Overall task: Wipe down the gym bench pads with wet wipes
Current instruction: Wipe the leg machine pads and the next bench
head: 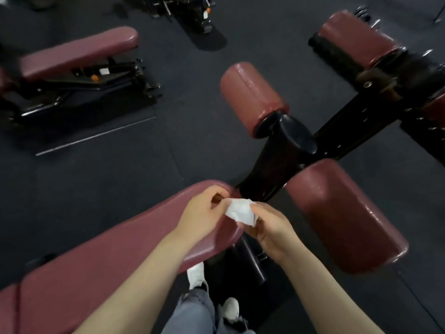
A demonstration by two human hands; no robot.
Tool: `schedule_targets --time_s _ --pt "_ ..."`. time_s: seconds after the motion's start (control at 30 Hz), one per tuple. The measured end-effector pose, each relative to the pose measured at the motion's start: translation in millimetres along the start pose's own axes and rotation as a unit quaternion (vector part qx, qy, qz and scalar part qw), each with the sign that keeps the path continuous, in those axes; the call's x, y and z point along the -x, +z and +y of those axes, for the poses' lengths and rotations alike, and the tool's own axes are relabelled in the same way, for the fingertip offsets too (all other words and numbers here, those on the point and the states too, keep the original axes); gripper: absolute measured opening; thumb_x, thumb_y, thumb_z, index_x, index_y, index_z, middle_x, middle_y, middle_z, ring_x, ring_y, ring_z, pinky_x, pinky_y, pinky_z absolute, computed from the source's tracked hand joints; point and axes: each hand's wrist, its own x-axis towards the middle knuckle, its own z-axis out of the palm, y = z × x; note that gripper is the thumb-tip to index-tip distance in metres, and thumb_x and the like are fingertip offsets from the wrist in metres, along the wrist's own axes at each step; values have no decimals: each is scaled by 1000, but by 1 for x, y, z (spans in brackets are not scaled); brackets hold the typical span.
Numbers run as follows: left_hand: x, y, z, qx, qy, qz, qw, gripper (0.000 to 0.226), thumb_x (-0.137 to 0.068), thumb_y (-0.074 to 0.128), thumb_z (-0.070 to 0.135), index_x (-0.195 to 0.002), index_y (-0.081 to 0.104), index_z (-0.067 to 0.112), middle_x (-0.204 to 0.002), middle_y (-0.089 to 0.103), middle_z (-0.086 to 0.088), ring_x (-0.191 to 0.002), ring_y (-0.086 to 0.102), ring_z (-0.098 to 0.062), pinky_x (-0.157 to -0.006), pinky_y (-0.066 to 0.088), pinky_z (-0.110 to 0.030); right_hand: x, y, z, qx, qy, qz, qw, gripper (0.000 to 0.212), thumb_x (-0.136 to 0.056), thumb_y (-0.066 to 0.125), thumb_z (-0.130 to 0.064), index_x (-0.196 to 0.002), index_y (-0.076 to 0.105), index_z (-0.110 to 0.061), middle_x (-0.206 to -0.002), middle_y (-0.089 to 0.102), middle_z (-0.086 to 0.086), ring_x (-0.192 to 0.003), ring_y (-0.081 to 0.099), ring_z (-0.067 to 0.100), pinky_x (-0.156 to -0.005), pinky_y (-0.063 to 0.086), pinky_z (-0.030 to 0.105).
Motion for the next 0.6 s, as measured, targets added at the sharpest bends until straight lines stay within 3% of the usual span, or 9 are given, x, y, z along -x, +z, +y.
schedule_targets --time_s 0.17,0.27,0.33,0.47,0.6 --pt "16 -8 -61 -16 -67 -5 998 28 -94 65 27 -120 58 22 -116 58 15 -109 54 -4 -93 38 -18 -38 15 47 54 40 -10 998 27 -93 61 -12 -117 68 0 -112 72 16 -104 70 28 -94 55 40" --pt "24 -18 -106 -8 -124 1 992 31 -95 62 24 -126 58 21 -123 58 12 -115 53 -5 -95 35 -19 -76 36 56 99 13 80 992 30 -80 70 -17 -104 73 1 -95 74 13 -88 71 27 -82 56 34" --pt "31 -24 -135 -5 -150 3 989 30 -97 59 22 -126 57 22 -126 57 12 -118 52 -5 -95 36 -20 -112 46 58 125 -33 154 980 25 -91 56 -13 -107 67 2 -93 67 14 -88 66 32 -77 53 34" --pt "39 -30 -189 -14 -162 5 987 29 -97 55 19 -124 59 27 -127 57 15 -120 52 -2 -99 34 -17 -175 69 56 313 -166 282 892 32 -102 38 -16 -126 56 -6 -122 63 18 -112 59 32 -89 42 28" --pt "40 -34 -231 -26 -177 15 984 34 -96 54 16 -129 58 26 -131 54 15 -122 45 1 -102 24 -12 -226 84 72 484 -234 250 805 40 -101 38 -13 -138 53 -17 -130 63 9 -120 56 29 -95 38 24"
